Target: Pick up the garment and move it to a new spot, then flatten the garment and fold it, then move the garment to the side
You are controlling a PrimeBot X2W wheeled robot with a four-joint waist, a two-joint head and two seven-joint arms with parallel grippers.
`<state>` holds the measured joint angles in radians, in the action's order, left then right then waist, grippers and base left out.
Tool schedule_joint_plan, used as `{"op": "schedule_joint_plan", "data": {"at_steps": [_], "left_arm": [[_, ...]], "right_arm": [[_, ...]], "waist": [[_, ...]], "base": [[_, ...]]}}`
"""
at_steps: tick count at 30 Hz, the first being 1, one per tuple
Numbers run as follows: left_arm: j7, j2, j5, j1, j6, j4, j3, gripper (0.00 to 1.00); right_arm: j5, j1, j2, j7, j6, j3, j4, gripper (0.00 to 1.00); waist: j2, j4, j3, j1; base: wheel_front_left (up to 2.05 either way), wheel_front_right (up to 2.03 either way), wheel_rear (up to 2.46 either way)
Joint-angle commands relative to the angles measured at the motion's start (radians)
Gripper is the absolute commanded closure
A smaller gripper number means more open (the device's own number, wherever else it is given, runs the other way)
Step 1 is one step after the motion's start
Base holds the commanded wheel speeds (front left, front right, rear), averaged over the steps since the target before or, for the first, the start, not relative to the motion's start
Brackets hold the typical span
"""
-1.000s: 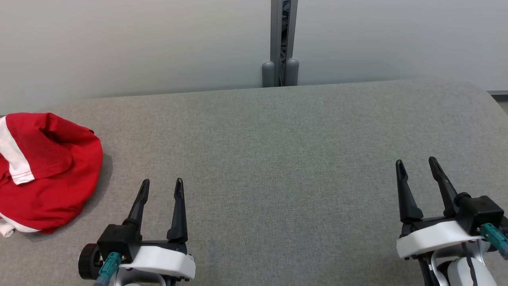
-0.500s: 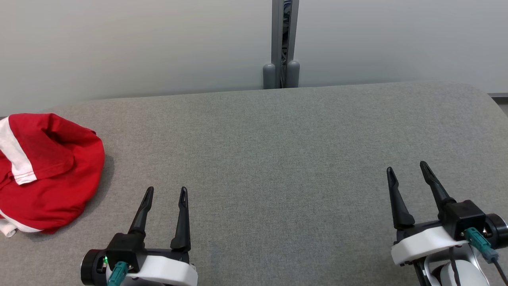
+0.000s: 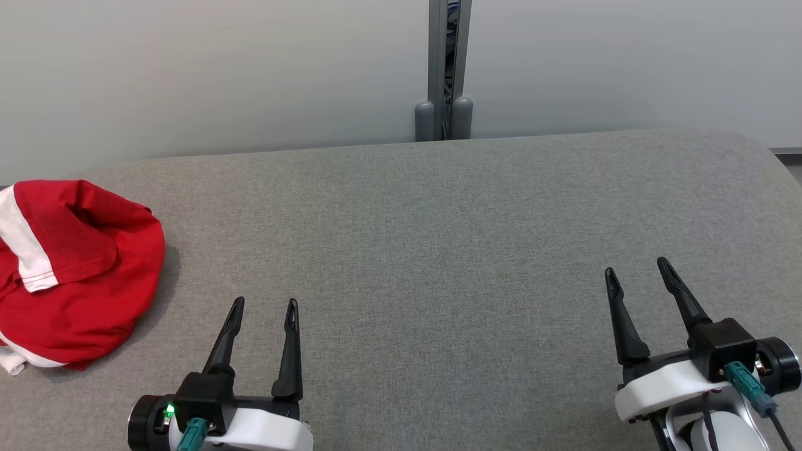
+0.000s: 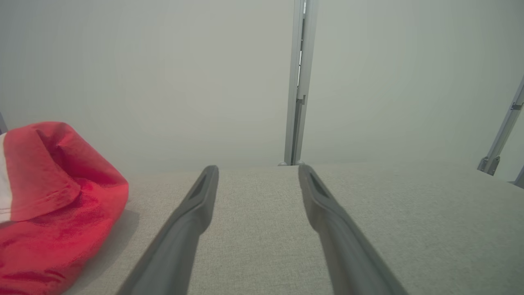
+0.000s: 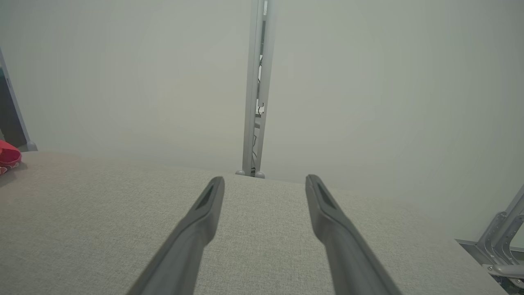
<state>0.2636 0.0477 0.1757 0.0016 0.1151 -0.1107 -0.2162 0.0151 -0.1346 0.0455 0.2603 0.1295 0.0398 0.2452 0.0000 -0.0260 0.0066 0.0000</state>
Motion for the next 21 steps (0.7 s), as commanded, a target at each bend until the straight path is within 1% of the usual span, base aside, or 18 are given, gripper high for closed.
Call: {"op": "schedule_joint_plan", "data": {"at_steps": [1, 14, 21], "left_arm": [[0.002, 0.005, 0.000, 0.010, -0.003, -0.003, 0.002, 0.00], [0.002, 0.005, -0.003, 0.008, -0.013, -0.014, 0.002, 0.00], [0.002, 0.005, -0.002, -0.001, -0.019, -0.016, -0.006, 0.00]], "right_arm": [[-0.008, -0.009, 0.009, 0.008, 0.002, -0.002, 0.005, 0.00], [-0.029, -0.010, 0.009, 0.008, 0.002, -0.003, 0.005, 0.00], [-0.030, -0.007, 0.008, 0.008, 0.002, -0.007, -0.002, 0.00]], "waist": [[0.0000, 0.000, -0.002, 0.0000], [0.0000, -0.001, -0.001, 0.0000], [0.0000, 0.014, 0.009, 0.0000]], "base": [[0.00, 0.00, 0.00], [0.00, 0.00, 0.00], [0.00, 0.00, 0.00]]}}
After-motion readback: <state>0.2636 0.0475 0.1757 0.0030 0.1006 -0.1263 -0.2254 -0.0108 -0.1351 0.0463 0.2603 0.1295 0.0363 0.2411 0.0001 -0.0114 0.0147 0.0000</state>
